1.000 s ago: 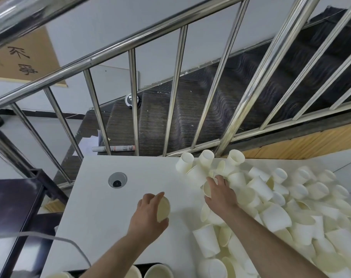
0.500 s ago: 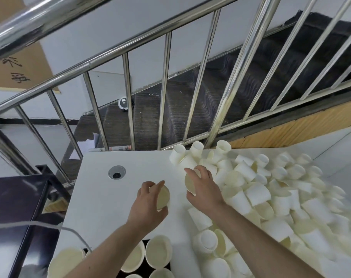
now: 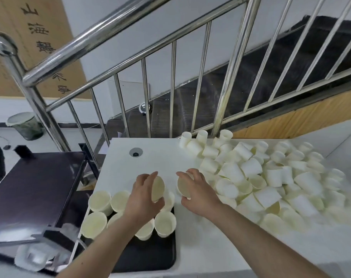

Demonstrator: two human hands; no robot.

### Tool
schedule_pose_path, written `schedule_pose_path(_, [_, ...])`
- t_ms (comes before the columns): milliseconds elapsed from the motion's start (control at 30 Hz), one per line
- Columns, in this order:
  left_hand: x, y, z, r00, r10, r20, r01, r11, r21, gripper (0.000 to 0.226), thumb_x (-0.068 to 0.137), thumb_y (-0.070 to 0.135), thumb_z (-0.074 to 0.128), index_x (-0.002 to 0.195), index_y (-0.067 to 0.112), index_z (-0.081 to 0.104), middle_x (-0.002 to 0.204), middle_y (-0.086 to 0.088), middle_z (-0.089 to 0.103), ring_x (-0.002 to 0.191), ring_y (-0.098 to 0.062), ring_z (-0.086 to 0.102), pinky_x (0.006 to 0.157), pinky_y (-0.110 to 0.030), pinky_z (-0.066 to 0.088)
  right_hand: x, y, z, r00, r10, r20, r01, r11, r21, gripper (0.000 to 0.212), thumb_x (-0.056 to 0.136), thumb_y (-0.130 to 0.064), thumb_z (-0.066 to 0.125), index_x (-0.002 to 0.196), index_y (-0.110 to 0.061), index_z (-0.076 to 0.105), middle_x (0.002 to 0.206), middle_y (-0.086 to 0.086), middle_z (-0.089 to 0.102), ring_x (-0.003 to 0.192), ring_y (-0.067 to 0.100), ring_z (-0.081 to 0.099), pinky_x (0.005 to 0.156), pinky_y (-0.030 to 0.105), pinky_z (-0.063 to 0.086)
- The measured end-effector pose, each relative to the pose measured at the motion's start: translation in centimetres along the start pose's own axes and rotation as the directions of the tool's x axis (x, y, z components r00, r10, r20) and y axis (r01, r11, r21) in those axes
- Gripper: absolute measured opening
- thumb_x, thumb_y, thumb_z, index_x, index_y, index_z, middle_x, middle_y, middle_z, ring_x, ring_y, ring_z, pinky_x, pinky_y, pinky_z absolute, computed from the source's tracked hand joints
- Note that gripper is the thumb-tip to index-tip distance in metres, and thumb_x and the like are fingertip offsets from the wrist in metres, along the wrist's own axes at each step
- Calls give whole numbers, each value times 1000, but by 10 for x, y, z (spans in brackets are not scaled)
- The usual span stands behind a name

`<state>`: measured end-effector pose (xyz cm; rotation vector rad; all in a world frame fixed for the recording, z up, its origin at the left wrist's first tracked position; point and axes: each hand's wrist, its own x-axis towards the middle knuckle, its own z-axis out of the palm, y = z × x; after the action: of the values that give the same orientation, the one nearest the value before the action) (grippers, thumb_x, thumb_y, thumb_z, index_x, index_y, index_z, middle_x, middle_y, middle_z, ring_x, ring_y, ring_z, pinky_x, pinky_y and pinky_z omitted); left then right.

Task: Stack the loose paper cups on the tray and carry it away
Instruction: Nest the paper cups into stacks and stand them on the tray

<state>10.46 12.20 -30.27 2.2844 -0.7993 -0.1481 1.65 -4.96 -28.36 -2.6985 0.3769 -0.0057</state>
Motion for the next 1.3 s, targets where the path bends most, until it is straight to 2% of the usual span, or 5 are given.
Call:
schedule_pose_path(200, [-42,-11,-13,996,-80,26,77,994,80,77,77,26,71,144,24,32,132,1,33,114,-16,47,86,-20,42,-30,-17,21,997,-20,78,16,998,57,73,84,-21,59,148,-30,26,142,-1,27,132,17,32,92,32,48])
schedule_pose_path(400, [-54,-27,-12,988,-79,133,55,982,180,76,80,30,67,145,26,27,136,4,32,126,-15,35,92,-20,40,-36,-30,44,991,7,131,-15,998,63,74,81,-16,58,147,-27,27,141,2,26,130,22,33,96,34,47])
schedule_pose_path(833, [-44,-56,13,956,-74,283,7,973,233,73,79,28,63,143,29,28,134,5,32,127,-16,34,87,-22,44,-24,-35,78,968,52,246,-52,999,-8,73,83,-24,64,146,-27,28,140,5,28,129,26,35,98,37,45])
schedule_pose_path(1067, [-44,-65,20,956,-46,290,-29,968,248,75,75,39,65,141,34,30,128,8,37,123,-14,37,86,-23,46,-23,-30,90,968,58,244,-50,998,-41,71,81,-26,66,142,-27,31,135,2,31,123,24,37,91,37,47])
schedule_pose_path(1300, [-44,-69,21,962,-51,267,-26,960,277,74,77,35,66,142,35,30,133,8,37,125,-15,39,87,-22,43,-23,-25,91,969,38,245,-19,997,-79,67,85,-23,63,143,-25,30,137,3,35,122,25,39,90,40,48])
